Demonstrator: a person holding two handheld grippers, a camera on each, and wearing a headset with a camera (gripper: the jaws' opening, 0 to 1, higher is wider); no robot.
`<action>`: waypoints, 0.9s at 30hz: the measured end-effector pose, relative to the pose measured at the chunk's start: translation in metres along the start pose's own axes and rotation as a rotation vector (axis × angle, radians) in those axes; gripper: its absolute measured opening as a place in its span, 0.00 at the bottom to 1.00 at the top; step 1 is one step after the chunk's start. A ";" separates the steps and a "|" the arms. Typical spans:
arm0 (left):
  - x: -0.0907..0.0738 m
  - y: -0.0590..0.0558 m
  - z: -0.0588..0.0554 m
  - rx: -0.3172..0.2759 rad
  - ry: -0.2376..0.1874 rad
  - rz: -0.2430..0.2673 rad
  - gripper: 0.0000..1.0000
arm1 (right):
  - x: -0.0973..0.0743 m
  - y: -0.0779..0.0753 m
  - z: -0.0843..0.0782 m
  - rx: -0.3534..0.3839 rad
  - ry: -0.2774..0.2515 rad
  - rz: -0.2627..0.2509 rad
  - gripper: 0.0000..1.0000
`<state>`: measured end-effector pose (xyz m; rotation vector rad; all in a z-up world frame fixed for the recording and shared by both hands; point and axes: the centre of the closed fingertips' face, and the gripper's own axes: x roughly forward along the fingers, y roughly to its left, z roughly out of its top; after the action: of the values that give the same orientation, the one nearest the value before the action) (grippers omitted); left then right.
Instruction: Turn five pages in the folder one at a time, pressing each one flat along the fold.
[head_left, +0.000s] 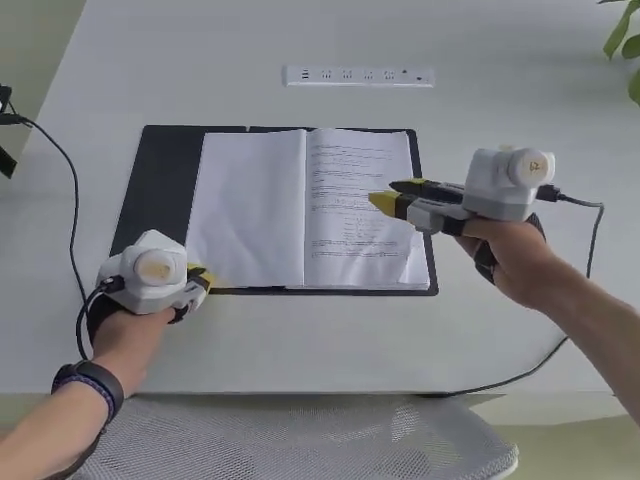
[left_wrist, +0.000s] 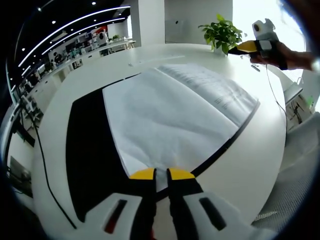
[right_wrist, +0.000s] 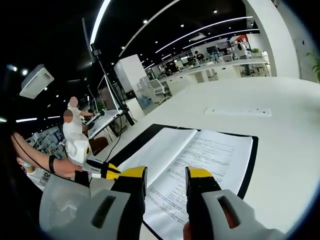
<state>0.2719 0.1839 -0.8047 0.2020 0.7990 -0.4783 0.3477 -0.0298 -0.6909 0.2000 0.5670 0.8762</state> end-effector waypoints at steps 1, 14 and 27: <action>0.000 0.001 0.000 -0.001 0.000 0.000 0.07 | 0.004 0.001 0.002 -0.004 0.000 0.005 0.28; 0.002 0.003 -0.001 -0.007 -0.002 -0.006 0.07 | 0.072 0.013 0.004 -0.029 0.040 0.127 0.16; 0.004 0.007 -0.002 -0.033 -0.018 -0.006 0.05 | 0.126 0.014 -0.046 0.026 0.125 0.173 0.07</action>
<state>0.2765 0.1891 -0.8088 0.1645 0.7897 -0.4716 0.3770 0.0734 -0.7726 0.2214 0.6851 1.0551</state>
